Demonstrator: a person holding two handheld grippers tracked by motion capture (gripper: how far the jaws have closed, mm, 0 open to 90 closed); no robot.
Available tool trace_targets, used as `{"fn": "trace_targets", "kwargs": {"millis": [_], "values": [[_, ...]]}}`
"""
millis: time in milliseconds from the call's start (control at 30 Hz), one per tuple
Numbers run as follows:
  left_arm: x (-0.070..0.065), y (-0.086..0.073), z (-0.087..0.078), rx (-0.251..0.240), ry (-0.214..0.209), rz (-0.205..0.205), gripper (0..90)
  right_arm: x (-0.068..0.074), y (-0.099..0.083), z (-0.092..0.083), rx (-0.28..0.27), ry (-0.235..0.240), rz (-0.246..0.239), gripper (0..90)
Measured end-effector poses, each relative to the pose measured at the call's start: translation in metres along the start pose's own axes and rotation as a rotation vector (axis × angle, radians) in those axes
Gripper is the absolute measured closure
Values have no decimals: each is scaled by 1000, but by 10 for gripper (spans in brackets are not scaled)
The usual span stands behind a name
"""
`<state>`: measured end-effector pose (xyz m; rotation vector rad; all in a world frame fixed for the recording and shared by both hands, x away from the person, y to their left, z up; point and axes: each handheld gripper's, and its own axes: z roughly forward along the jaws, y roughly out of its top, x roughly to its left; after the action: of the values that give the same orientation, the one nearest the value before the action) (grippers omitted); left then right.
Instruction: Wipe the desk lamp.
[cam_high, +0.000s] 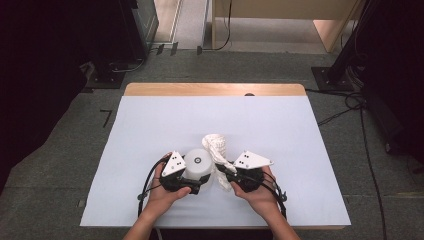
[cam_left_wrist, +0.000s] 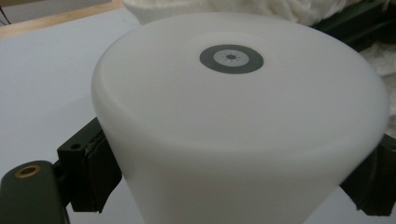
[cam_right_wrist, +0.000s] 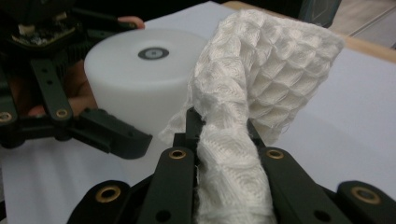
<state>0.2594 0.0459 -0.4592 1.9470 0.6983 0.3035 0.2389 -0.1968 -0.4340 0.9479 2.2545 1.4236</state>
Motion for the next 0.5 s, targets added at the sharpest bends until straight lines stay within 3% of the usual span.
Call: {"fn": "trace_targets", "kwargs": {"millis": [200,267,367,500], "values": [[2,0,1,-8,-5,-19,85,-8,-24,27,175,31,34,813],[2,0,1,-9,-4,-19,86,-9,-25,29,185,36,49,813],[3,0,1,-14,-3,-25,86,-7,-18,22,139,15,35,812],[1,0,1,-45,20,-15,85,0,-3,2,-33,-21,24,804]]}}
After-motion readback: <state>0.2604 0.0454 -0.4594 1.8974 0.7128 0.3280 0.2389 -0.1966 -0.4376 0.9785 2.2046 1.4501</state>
